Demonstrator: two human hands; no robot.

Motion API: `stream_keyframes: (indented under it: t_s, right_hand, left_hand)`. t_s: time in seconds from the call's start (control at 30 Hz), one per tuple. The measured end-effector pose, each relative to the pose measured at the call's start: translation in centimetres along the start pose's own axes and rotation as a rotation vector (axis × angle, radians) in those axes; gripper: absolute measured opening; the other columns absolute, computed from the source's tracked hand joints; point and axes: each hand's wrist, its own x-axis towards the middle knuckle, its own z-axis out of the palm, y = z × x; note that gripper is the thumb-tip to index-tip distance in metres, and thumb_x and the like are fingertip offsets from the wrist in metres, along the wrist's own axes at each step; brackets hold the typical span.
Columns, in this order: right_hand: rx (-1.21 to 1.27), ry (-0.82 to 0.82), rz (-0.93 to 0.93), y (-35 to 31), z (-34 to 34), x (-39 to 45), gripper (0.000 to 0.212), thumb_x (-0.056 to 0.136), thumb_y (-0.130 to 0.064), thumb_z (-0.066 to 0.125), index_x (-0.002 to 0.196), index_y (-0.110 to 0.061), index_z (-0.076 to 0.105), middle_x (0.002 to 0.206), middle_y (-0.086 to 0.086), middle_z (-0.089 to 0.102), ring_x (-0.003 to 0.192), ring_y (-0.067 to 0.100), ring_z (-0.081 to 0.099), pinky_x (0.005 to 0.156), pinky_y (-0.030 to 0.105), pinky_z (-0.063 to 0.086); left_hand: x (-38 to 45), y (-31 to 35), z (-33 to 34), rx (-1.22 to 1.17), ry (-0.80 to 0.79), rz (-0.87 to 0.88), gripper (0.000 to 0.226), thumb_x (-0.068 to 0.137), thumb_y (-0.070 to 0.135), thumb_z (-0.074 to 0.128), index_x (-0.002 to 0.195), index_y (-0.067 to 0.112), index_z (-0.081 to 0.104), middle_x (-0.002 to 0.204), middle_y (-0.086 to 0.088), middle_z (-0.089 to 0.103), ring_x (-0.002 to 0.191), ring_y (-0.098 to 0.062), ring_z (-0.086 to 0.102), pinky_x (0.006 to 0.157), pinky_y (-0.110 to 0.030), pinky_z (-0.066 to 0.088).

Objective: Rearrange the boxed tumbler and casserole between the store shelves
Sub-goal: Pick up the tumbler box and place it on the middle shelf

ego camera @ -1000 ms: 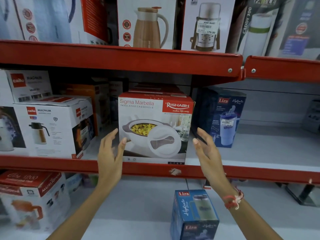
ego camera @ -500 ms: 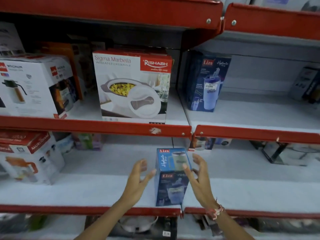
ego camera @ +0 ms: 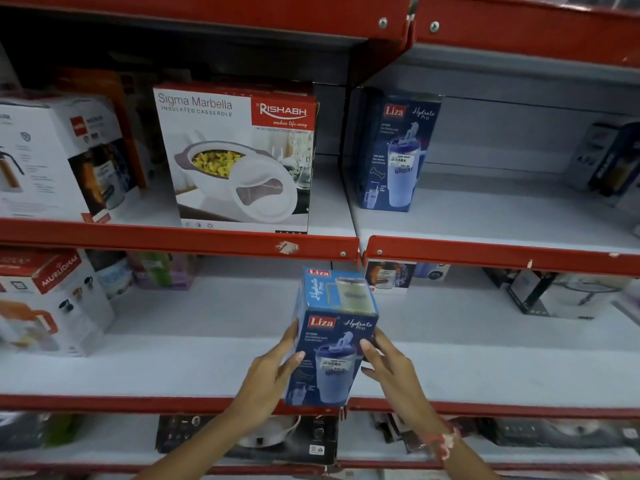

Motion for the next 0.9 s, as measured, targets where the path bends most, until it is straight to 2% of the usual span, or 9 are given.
stream_keyframes:
  t_s: [0.1,0.17,0.2,0.3,0.4,0.6,0.7,0.77,0.9]
  right_hand:
    - [0.047,0.017,-0.061,-3.0,-1.2,-1.7,0.044,0.088,-0.041,0.055,0.132,-0.040,0.053,0.123,-0.018,0.068,0.108,0.000,0.067,0.085,0.026,0.059]
    - [0.063,0.046,-0.122,-5.4,-2.1,-2.4,0.044,0.085,-0.043,0.054,0.129,-0.042,0.055,0.118,-0.026,0.070,0.107,0.000,0.068,0.084,0.026,0.060]
    - [0.067,0.066,-0.159,-6.6,-2.5,-2.6,0.040,0.084,-0.043,0.055,0.124,-0.047,0.057,0.115,-0.030,0.070,0.106,0.000,0.068,0.083,0.026,0.060]
    - [0.081,0.137,-0.268,-10.3,-3.7,-2.6,0.033,0.082,-0.046,0.055,0.113,-0.059,0.058,0.117,-0.030,0.068,0.106,-0.002,0.068,0.082,0.026,0.060]
    - [0.069,0.168,-0.374,-14.0,-4.7,-2.3,0.038,0.085,-0.042,0.053,0.120,-0.058,0.052,0.113,-0.039,0.066,0.108,-0.005,0.066,0.084,0.024,0.059]
    - [0.053,0.254,-0.569,-20.6,-6.7,-1.4,0.039,0.090,-0.035,0.054,0.124,-0.054,0.054,0.117,-0.022,0.072,0.100,0.004,0.072,0.068,0.029,0.064]
    - [0.085,0.253,-0.630,-22.7,-7.5,-1.3,0.041,0.089,-0.033,0.055,0.127,-0.049,0.056,0.116,-0.027,0.071,0.103,0.002,0.070,0.077,0.026,0.062]
    - [0.087,0.255,-0.642,-23.4,-7.8,-1.1,0.040,0.091,-0.030,0.055,0.126,-0.050,0.057,0.113,-0.028,0.072,0.103,0.005,0.071,0.079,0.030,0.062]
    - [0.072,0.271,-0.646,-23.3,-7.9,-0.7,0.040,0.090,-0.030,0.056,0.123,-0.052,0.057,0.111,-0.028,0.072,0.104,0.005,0.071,0.079,0.034,0.063]
  left_hand:
    - [-1.4,2.3,-0.7,-0.115,0.045,0.038,0.058,0.084,0.047,0.046,0.138,0.052,0.024,0.122,0.030,0.057,0.104,0.018,0.057,0.076,-0.021,0.058]
    - [-2.0,4.2,-1.0,-0.155,0.077,0.076,0.054,0.083,0.041,0.050,0.130,0.058,0.029,0.109,0.049,0.056,0.104,0.021,0.054,0.073,-0.022,0.059]
    - [-2.1,5.2,-1.2,-0.172,0.097,0.091,0.053,0.083,0.038,0.052,0.127,0.059,0.031,0.104,0.053,0.056,0.104,0.021,0.054,0.072,-0.019,0.059]
    - [-1.8,8.3,-2.0,-0.225,0.152,0.181,0.054,0.085,0.032,0.055,0.134,0.051,0.038,0.109,0.045,0.062,0.107,0.008,0.062,0.077,-0.021,0.058]
    - [-0.7,11.9,-3.1,-0.291,0.163,0.258,0.052,0.088,0.026,0.054,0.136,0.042,0.043,0.116,0.032,0.066,0.108,0.000,0.065,0.077,-0.021,0.058]
    - [1.0,18.7,-6.3,-0.284,0.186,0.424,0.049,0.087,0.027,0.054,0.134,0.037,0.048,0.117,0.019,0.070,0.106,-0.005,0.067,0.072,-0.022,0.059]
    - [1.3,20.9,-7.3,-0.295,0.182,0.499,0.046,0.084,0.028,0.053,0.128,0.043,0.051,0.109,0.029,0.070,0.100,0.007,0.065,0.064,-0.016,0.057]
    - [1.4,21.8,-7.5,-0.284,0.185,0.523,0.044,0.081,0.031,0.053,0.122,0.048,0.050,0.099,0.040,0.068,0.095,0.015,0.063,0.060,-0.013,0.055]
    - [1.8,21.9,-7.4,-0.290,0.199,0.526,0.048,0.085,0.028,0.055,0.130,0.043,0.050,0.109,0.034,0.067,0.101,0.010,0.063,0.062,-0.015,0.057]
